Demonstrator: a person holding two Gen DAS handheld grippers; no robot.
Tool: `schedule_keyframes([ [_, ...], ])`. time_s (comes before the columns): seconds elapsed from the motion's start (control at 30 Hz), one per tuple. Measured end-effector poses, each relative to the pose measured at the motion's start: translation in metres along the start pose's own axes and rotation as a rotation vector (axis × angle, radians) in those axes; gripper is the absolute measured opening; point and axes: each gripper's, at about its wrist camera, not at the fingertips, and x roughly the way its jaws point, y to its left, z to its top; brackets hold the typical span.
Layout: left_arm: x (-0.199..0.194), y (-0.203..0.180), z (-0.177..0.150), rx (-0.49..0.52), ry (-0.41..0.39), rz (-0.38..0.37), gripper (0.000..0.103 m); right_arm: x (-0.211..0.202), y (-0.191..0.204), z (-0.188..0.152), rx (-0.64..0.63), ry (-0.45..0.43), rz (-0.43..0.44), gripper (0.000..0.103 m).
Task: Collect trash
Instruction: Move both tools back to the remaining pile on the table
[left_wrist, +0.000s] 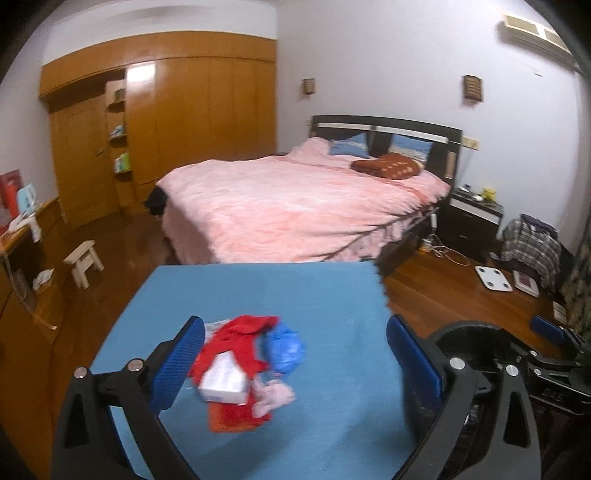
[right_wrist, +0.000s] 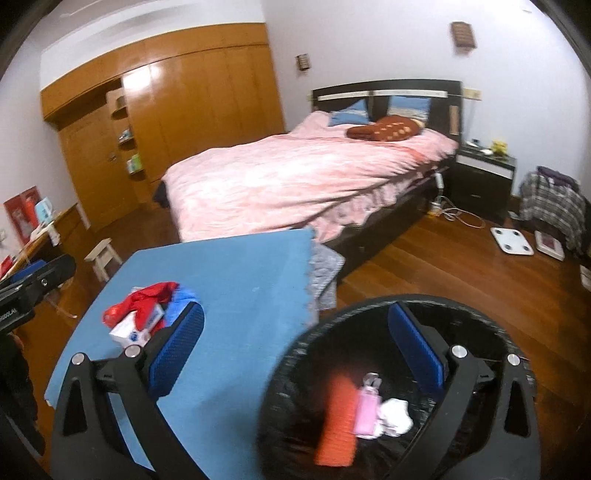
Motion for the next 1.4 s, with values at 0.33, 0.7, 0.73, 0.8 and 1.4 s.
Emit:
schedule_keyframes([
  [0.33,0.003,0.064,-0.01,-0.078,0.015,0.089,0.097,0.033,0.079,0.006,-0.091,0.029,0.096,0.097],
  [0.7,0.034,0.119,-0.043,-0.1,0.032,0.184,0.097,0.078,0.133,-0.013,-0.148,0.065,0.124,0.097],
  [0.73,0.04,0.125,-0.05,-0.103,0.042,0.193,0.097,0.083,0.136,-0.016,-0.149,0.072,0.124,0.097],
  [0.8,0.05,0.134,-0.061,-0.111,0.058,0.201,0.097,0.095,0.142,-0.024,-0.15,0.094,0.127,0.097],
  [1.4,0.083,0.165,-0.102,-0.129,0.106,0.219,0.096,0.163,0.19,-0.082,-0.229,0.25,0.166,0.08],
])
